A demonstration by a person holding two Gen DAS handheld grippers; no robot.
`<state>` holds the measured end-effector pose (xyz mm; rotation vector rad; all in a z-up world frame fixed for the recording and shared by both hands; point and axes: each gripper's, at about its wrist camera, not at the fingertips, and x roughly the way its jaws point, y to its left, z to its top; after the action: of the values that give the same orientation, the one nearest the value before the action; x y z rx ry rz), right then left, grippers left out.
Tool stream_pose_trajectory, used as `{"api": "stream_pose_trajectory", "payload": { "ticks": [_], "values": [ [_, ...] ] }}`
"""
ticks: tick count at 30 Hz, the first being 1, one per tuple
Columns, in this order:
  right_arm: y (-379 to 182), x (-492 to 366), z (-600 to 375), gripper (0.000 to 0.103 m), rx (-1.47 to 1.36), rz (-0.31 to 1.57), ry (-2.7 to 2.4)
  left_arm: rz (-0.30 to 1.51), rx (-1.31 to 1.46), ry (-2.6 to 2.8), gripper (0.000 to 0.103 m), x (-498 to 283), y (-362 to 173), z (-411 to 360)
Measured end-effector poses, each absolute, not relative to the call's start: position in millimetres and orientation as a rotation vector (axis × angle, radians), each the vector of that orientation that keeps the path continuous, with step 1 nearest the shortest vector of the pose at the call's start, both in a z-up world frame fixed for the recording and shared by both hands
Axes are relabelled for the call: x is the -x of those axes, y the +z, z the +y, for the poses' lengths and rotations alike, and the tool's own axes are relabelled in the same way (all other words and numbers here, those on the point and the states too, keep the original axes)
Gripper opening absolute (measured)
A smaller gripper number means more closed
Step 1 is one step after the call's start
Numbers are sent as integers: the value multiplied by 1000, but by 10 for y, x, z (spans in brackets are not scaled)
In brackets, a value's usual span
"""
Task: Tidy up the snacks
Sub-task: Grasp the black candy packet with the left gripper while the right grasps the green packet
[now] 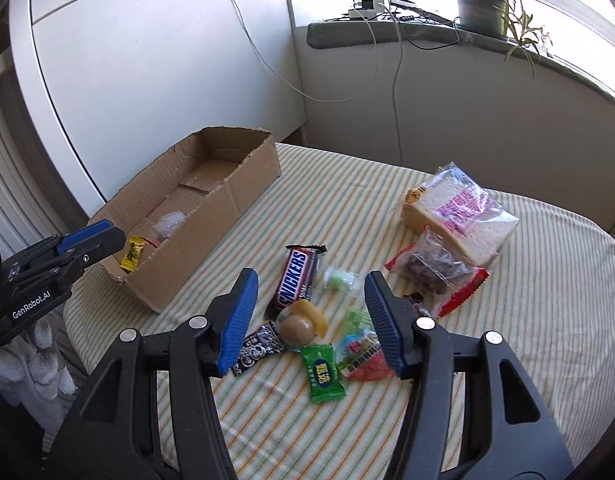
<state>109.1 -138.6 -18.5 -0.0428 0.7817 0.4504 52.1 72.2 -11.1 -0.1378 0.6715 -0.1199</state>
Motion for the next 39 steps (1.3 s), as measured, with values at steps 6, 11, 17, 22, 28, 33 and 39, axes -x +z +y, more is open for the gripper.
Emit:
{"api": "stream_pose_trajectory", "payload": {
  "ticks": [6,11,17,22,28,33,39],
  "values": [
    [-287,-1069,-1739,58,31,812,410,718,124,-197,31,-536,-229,438],
    [-436,-1000,-1804,58,51,859,434,780,116,-260,31,-552,-388,223],
    [-597,-884,-1701,46,69,902,529,841,104,-305,31,-579,-549,74],
    [-769,-905,-1579,36,79,956,587,870,64,-322,31,-612,-655,-41],
    [-867,-970,-1490,35,89,982,594,887,32,-321,31,-646,-720,-83],
    [-884,-980,-1411,35,124,980,589,895,9,-327,31,-673,-760,-99],
    [-892,-976,-1344,26,163,973,569,899,-21,-340,31,-697,-808,-170]
  ]
}}
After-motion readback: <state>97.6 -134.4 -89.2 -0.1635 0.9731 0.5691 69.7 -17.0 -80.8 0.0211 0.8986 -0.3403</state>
